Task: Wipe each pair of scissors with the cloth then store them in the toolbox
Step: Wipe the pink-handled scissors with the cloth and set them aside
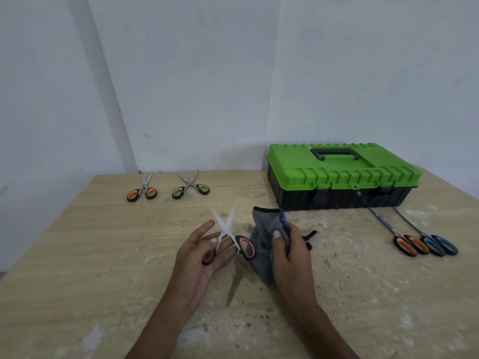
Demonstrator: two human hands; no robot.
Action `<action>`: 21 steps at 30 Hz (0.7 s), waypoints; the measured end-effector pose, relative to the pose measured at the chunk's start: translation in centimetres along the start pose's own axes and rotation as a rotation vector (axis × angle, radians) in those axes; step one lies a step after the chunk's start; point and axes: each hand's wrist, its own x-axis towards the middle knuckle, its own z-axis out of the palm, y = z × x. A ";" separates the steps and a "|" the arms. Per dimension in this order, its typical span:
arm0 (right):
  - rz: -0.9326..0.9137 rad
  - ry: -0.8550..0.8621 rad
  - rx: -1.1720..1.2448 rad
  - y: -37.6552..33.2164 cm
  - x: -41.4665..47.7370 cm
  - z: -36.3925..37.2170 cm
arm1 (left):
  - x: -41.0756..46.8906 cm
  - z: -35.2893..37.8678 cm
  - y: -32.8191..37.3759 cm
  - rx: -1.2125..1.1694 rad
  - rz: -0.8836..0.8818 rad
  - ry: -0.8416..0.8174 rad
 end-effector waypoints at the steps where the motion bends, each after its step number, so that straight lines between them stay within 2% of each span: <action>1: -0.024 -0.052 -0.056 0.2 -0.2 0.2 | 0.0 0.0 0.0 -0.007 -0.010 0.001; 5: -0.225 -0.215 -0.381 0.9 -0.9 1.3 | -0.3 0.2 -0.3 -0.035 -0.061 -0.015; 7: -0.286 -0.266 -0.467 1.1 -0.9 1.6 | -0.3 0.2 -0.5 -0.061 -0.100 -0.003; 12: -0.283 -0.260 -0.392 1.3 -0.7 1.4 | -0.3 0.2 -0.5 -0.068 -0.190 -0.040; 16: -0.188 -0.259 -0.233 0.9 -0.5 1.3 | -0.5 0.3 -0.3 -0.072 -0.256 -0.101; 21: -0.209 -0.280 -0.236 0.6 -0.5 1.0 | -0.7 0.5 -0.2 -0.068 -0.255 -0.162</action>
